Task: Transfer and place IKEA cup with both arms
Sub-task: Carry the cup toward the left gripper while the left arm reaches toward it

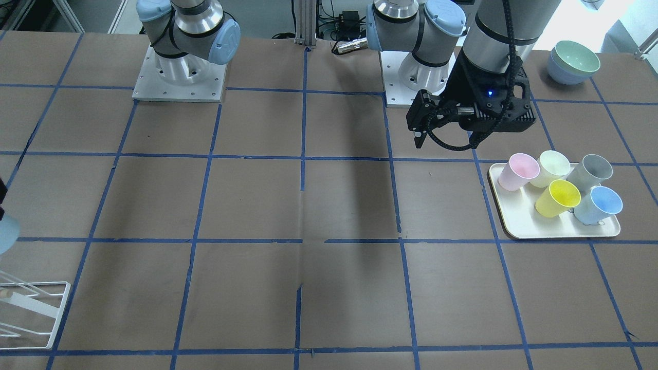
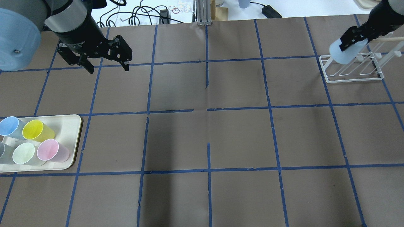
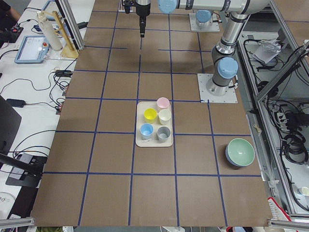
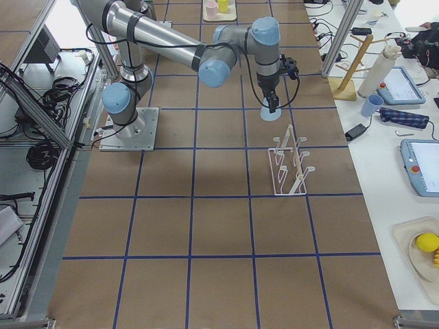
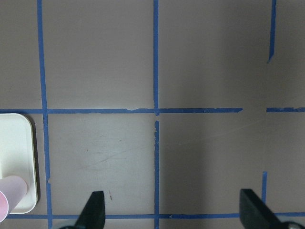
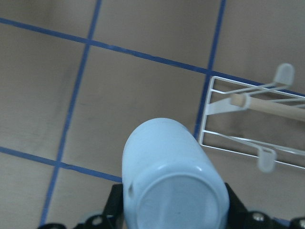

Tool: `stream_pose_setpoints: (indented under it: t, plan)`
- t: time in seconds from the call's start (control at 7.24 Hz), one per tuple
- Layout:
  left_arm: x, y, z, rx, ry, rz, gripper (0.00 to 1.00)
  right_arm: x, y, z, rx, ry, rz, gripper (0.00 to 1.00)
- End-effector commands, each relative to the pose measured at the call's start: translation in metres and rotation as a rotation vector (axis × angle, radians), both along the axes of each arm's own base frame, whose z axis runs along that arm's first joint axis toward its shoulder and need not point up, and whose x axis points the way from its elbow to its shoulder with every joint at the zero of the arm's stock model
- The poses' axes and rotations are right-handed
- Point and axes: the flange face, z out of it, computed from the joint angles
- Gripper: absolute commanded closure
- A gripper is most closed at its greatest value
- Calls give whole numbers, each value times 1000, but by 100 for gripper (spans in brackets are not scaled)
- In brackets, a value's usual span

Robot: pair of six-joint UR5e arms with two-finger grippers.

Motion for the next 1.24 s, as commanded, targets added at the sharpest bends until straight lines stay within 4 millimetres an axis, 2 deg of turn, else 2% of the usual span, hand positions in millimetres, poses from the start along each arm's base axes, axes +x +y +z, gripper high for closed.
stream_pose_setpoints:
  t: [0.0,0.28,0.41,0.55,0.69,0.83,0.97,1.11]
  plan:
    - [0,1,-3,10,58,7,0,92,15,21,-19,-260,135,100]
    - [23,-6,-9,22,212,75,0,153,20,31,2,-559,121,100]
    - [36,-12,-15,43,302,118,0,179,23,40,47,-731,49,100]
    - [42,-19,-21,45,363,113,0,193,26,43,74,-898,35,100]
    - [39,-20,-30,49,451,90,0,201,24,51,116,-1089,3,100]
    - [38,-21,-33,49,562,109,0,205,26,49,191,-1229,-64,100]
    - [45,-24,-33,31,672,128,0,209,32,39,247,-1379,-88,100]
    - [46,-26,-34,14,795,140,0,211,38,9,318,-1517,-131,100]
